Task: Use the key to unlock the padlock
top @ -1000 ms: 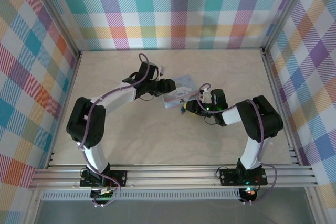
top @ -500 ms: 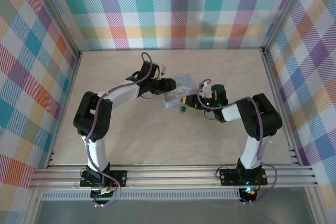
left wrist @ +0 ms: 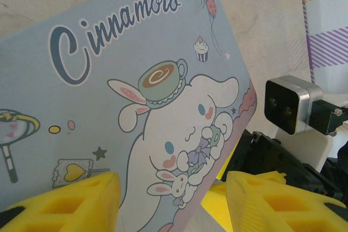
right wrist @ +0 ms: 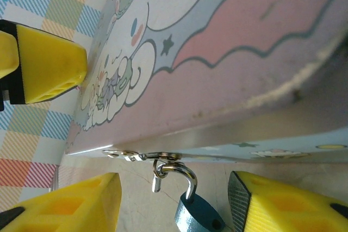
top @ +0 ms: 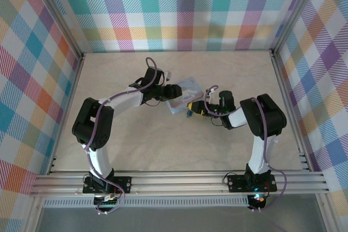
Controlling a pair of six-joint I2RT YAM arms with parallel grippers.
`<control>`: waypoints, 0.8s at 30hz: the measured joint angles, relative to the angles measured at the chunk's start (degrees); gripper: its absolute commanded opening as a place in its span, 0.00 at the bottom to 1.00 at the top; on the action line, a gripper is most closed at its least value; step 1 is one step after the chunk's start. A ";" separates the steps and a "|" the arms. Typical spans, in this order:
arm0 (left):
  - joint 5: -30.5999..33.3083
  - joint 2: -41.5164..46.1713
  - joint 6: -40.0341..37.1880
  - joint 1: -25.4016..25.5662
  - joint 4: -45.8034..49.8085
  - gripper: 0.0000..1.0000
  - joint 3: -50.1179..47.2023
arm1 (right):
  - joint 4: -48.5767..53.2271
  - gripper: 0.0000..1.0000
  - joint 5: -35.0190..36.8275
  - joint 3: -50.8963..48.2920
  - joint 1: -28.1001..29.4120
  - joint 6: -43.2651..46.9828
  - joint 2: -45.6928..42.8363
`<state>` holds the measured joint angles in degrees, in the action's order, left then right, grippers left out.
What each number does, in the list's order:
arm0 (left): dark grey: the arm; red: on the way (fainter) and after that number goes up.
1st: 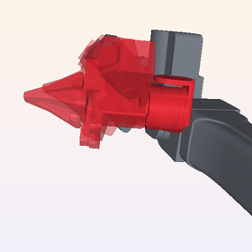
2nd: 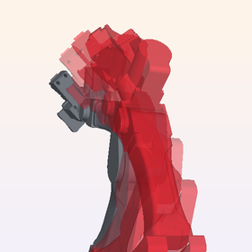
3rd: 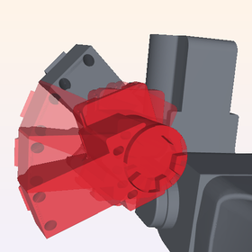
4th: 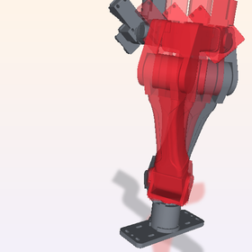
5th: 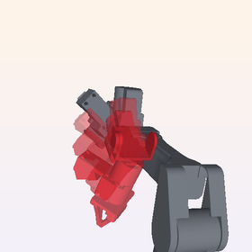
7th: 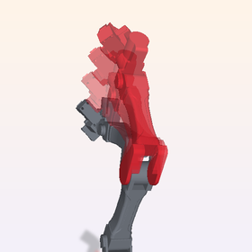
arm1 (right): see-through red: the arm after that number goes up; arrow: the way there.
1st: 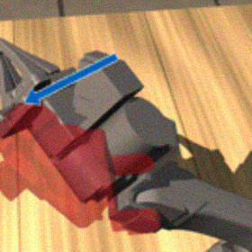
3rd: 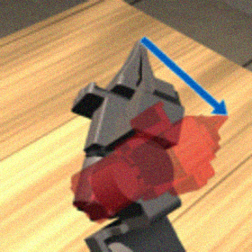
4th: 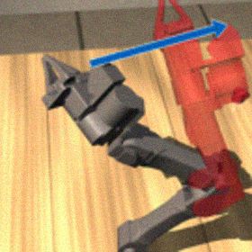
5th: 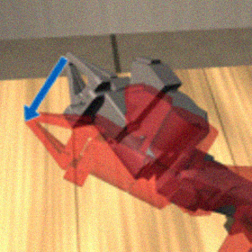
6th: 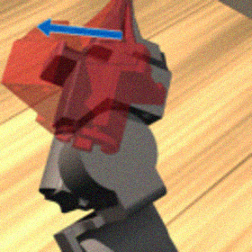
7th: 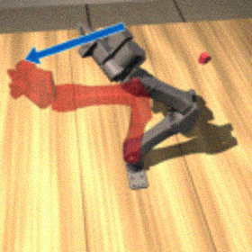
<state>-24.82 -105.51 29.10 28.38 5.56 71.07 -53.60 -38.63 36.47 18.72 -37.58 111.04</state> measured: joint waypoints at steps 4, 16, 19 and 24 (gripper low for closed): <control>0.00 0.02 0.00 0.00 0.00 0.54 0.00 | -2.01 0.52 -0.66 0.02 0.15 -1.05 1.03; 0.02 0.02 0.07 0.00 -0.04 0.54 0.00 | -5.33 0.44 -2.54 0.11 1.29 -3.02 3.06; 0.02 0.02 0.20 0.00 -0.09 0.54 0.00 | -5.81 0.42 -2.60 0.11 1.36 -3.58 3.52; 0.04 0.02 0.22 0.00 -0.09 0.54 0.00 | -6.19 0.35 -2.56 0.11 1.36 -3.80 3.67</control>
<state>-24.77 -105.49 29.32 28.38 5.48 71.07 -59.79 -41.19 36.58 20.08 -41.39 114.72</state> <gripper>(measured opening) 0.538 0.372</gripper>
